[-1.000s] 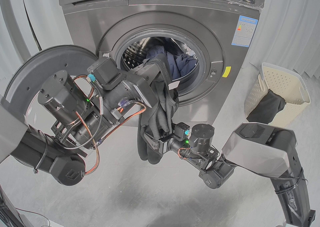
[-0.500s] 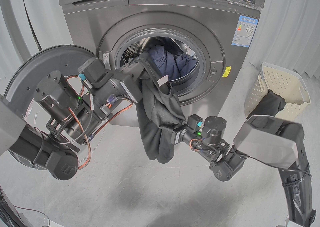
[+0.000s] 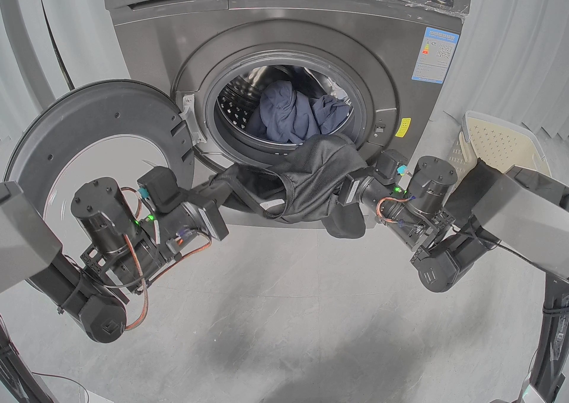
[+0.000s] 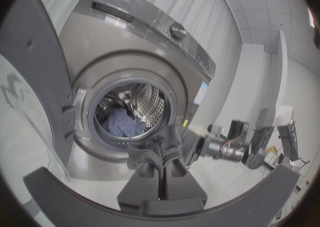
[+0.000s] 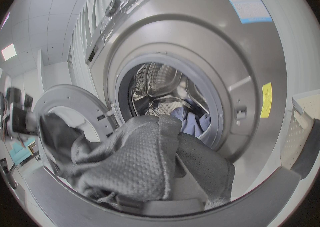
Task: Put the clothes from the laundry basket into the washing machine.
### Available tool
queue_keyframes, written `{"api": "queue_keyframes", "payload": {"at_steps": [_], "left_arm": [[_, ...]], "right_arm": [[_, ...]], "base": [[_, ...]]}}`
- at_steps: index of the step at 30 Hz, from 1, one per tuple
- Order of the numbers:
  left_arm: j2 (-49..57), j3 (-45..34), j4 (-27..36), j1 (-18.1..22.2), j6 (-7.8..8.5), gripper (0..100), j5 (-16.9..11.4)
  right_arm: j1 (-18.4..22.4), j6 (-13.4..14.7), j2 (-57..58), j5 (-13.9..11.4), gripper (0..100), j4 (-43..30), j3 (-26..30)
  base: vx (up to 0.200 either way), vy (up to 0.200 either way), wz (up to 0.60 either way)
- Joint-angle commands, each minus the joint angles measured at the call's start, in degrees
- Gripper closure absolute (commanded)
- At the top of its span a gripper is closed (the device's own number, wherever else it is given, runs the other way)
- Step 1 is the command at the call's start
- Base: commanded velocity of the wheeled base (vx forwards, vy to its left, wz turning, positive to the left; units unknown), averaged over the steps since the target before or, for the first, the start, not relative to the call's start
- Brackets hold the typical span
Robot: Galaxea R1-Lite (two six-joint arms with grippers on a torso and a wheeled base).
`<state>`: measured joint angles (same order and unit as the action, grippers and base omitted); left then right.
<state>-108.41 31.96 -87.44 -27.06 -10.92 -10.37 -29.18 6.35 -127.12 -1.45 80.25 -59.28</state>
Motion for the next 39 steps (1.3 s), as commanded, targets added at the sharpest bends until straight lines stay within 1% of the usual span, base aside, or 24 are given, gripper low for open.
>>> {"api": "queue_keyframes", "payload": {"at_steps": [1, 2, 3, 4, 9, 10, 13, 15, 19, 21, 23, 27, 29, 32, 34, 35, 39], "left_arm": [[-5.14, -2.87, -0.45, -0.36, 0.99, 100, 0.00], [-5.50, -3.05, -0.45, -0.36, 1.34, 100, -0.08], [-7.08, -3.49, -0.54, -0.36, 3.28, 100, -0.08], [-8.48, -3.49, -0.80, -0.45, 4.24, 100, -0.08], [-10.68, -3.49, -1.24, -1.41, 4.42, 100, -0.17], [-10.68, -3.58, -1.24, -1.50, 4.33, 0, -0.17], [-10.51, -4.37, -1.24, -1.77, 3.80, 0, 0.18], [-10.24, -6.21, -1.24, -1.77, 3.89, 0, 0.35], [-9.89, -13.16, -1.33, -2.56, 4.86, 0, -0.17], [-10.07, -15.88, -1.33, -2.73, 5.74, 0, -0.88], [-10.77, -17.81, -1.33, -3.43, 6.97, 0, -2.37], [-11.56, -19.31, -1.33, -4.31, 7.23, 0, -2.81], [-12.61, -20.19, -1.24, -4.75, 7.85, 0, -2.99], [-14.02, -19.31, -1.33, -4.93, 8.55, 0, -3.25], [-14.20, -17.81, -1.33, -5.28, 8.37, 0, -3.25], [-14.28, -14.21, -1.33, -5.54, 8.29, 0, -3.25], [-14.28, -5.86, -1.24, -6.25, 7.41, 0, -2.81]], "right_arm": [[-1.75, 0.06, 5.31, 0.13, 100, -0.01, 1.98], [-1.84, 0.06, 5.48, 0.13, 100, -0.01, 2.24], [-2.10, 0.06, 6.01, 0.13, 100, 0.08, 3.21], [-2.28, 0.06, 6.36, 0.22, 100, 0.08, 3.82], [-2.28, 0.06, 6.63, 0.22, 100, 0.52, 4.00], [-2.28, 0.06, 6.63, 0.22, 100, 0.61, 4.00], [-2.02, 0.06, 6.54, 0.13, 100, 0.61, 3.82], [-1.75, 0.06, 6.45, 0.13, 100, 0.61, 3.47], [-1.49, 0.06, 6.27, 0.13, 100, 0.61, 3.12], [-1.49, 0.06, 6.27, 0.13, 100, 0.61, 2.86], [-1.49, 0.06, 6.27, 0.13, 100, 0.43, 2.15], [-1.49, 0.06, 6.45, 0.22, 100, -0.09, 1.54], [-1.58, -0.02, 6.71, 0.22, 100, -0.36, 1.36], [-2.02, -0.02, 6.71, 0.22, 100, -0.27, 1.45], [-2.19, -0.02, 6.63, 0.22, 100, -0.27, 1.71], [-2.37, -0.02, 6.63, 0.22, 100, -0.27, 1.80], [-2.81, -0.02, 6.01, 0.22, 100, -0.27, 1.98]], "base": [[0.000, 0.000, 0.00], [0.000, 0.000, 0.00], [0.000, 0.000, 0.00], [0.000, 0.000, 0.00], [0.000, 0.000, 0.00], [0.000, 0.000, 0.00], [0.000, 0.000, 0.00], [0.000, 0.000, 0.00], [0.000, 0.000, 0.00], [0.000, 0.000, 0.00], [0.000, 0.000, 0.00], [0.000, 0.000, 0.00], [0.000, 0.000, 0.00], [0.000, 0.000, 0.00], [0.000, 0.000, 0.00], [0.000, 0.000, 0.00], [0.000, 0.000, 0.00]]}}
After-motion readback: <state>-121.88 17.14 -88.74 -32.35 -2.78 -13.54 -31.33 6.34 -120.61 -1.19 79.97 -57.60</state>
